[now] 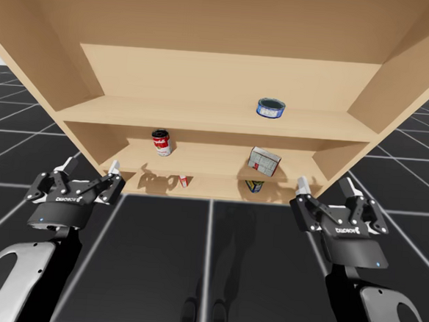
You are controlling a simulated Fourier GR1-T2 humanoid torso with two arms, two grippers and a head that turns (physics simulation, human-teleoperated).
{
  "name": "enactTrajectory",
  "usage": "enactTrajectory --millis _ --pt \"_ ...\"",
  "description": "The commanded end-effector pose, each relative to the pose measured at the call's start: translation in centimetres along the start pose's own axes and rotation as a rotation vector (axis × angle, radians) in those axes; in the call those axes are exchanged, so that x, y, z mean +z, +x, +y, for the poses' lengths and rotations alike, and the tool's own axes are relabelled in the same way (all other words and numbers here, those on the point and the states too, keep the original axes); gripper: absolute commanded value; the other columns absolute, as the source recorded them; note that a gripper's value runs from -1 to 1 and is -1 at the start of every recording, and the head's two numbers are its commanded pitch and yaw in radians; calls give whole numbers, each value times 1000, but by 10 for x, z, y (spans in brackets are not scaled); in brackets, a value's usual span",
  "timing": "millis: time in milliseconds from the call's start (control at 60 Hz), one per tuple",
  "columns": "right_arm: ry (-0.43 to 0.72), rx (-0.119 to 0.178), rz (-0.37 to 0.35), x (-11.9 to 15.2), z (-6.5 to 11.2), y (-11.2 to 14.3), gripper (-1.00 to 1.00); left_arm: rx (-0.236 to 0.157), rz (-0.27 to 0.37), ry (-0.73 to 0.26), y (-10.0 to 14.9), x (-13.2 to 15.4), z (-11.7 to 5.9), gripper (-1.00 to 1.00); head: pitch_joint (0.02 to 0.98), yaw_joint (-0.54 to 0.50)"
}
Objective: Find the tomato soup can on the shelf and bring it to me.
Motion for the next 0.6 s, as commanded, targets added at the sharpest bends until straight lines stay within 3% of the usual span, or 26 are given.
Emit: enactTrajectory --millis 17,33,150,200,250,467,600 --pt "-15 -1 -29 3 -1 -1 -1000 -1 0 0 0 0 0 -1000 75 -15" --pt "3 -14 -26 3 -1 -1 -1000 -1 0 -1 0 0 0 -1000 76 -15" --pt "8 -1 7 1 -1 0 -1000 -1 0 0 0 0 0 -1000 98 -10" --pt "18 -18 25 1 0 1 -1000 -1 0 1 0 0 1 -1000 124 -2" --pt "21 3 14 1 1 1 -1000 -1 1 2 -1 0 1 -1000 160 9" --pt "18 11 17 2 2 1 -1000 -8 3 4 -1 -1 1 -1000 292 86" --pt "22 46 17 2 4 -1 -1000 -13 3 3 -1 -1 1 -1000 368 181"
